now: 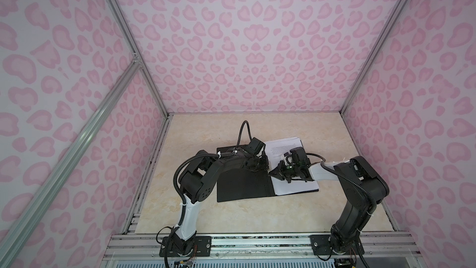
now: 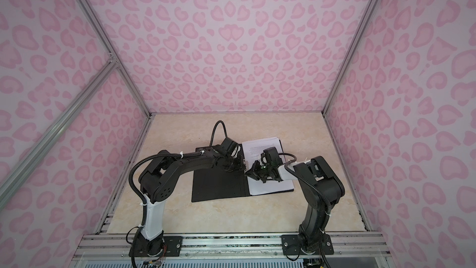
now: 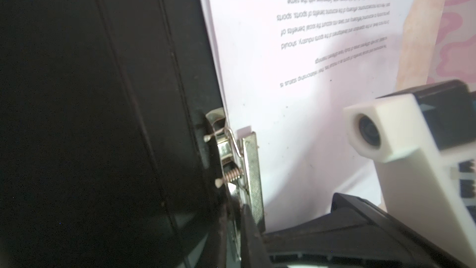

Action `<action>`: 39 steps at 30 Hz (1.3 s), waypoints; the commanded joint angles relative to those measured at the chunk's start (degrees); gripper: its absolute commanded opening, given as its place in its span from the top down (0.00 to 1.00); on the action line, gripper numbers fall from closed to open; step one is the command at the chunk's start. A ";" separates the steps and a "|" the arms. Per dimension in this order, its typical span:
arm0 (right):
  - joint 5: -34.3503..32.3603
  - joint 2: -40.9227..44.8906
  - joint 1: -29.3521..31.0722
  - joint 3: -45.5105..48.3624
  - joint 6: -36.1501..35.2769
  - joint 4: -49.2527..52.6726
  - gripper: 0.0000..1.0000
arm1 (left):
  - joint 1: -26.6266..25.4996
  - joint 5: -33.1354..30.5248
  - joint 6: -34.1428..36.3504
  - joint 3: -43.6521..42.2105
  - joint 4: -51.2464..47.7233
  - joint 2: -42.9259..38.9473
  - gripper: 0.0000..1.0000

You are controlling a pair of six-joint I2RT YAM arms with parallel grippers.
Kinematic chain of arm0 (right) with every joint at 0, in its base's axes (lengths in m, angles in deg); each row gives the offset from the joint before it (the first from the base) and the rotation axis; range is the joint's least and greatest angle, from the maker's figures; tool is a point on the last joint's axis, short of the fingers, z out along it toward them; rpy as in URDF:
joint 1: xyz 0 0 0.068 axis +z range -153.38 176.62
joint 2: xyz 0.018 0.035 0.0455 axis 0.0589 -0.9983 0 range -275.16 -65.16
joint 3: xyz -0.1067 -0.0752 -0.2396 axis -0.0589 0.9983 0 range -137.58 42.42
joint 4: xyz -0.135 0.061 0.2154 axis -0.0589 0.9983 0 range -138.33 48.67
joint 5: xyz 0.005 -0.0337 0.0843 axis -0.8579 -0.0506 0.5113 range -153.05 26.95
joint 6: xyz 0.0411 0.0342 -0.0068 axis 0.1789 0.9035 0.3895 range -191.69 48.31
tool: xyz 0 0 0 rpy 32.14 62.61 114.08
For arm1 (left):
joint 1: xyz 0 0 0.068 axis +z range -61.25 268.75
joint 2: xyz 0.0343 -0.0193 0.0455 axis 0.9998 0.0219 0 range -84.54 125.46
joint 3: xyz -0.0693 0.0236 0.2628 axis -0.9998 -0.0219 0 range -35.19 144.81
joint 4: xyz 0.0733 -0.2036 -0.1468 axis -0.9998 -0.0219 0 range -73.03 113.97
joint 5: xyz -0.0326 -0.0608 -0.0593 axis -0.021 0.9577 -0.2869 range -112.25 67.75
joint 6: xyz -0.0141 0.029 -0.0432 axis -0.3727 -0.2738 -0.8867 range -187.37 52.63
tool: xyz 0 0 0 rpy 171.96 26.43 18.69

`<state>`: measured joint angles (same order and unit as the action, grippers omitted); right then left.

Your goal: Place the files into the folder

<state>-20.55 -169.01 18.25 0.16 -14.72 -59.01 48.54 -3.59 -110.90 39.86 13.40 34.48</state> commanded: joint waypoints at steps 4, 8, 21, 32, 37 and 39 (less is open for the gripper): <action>-12.07 -3.62 -0.16 0.07 -1.94 8.60 1.00 | -0.73 -6.61 -0.11 -1.47 -12.25 1.74 0.97; -9.16 -0.14 -0.09 0.65 -1.97 5.32 1.00 | -0.70 -7.03 -0.20 -2.18 -12.02 1.30 0.97; -0.03 2.99 -0.46 -2.04 -3.09 3.55 0.83 | -0.07 -5.79 1.97 1.17 -12.99 0.78 0.82; -4.25 17.00 -4.79 -2.47 -14.87 15.34 0.38 | 2.04 -0.60 7.13 4.87 -9.14 -11.36 0.02; -10.44 21.42 -10.55 -3.89 -22.33 25.24 0.30 | 6.34 -0.74 6.81 -9.08 -3.41 -25.15 0.02; -15.64 21.93 -12.29 -4.95 -25.23 30.11 0.28 | 9.65 -1.52 6.20 -16.47 -1.62 -30.89 0.02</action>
<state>-28.59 -147.59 7.52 -4.02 -33.14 -38.46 55.62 -4.07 -104.67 29.32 9.62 8.47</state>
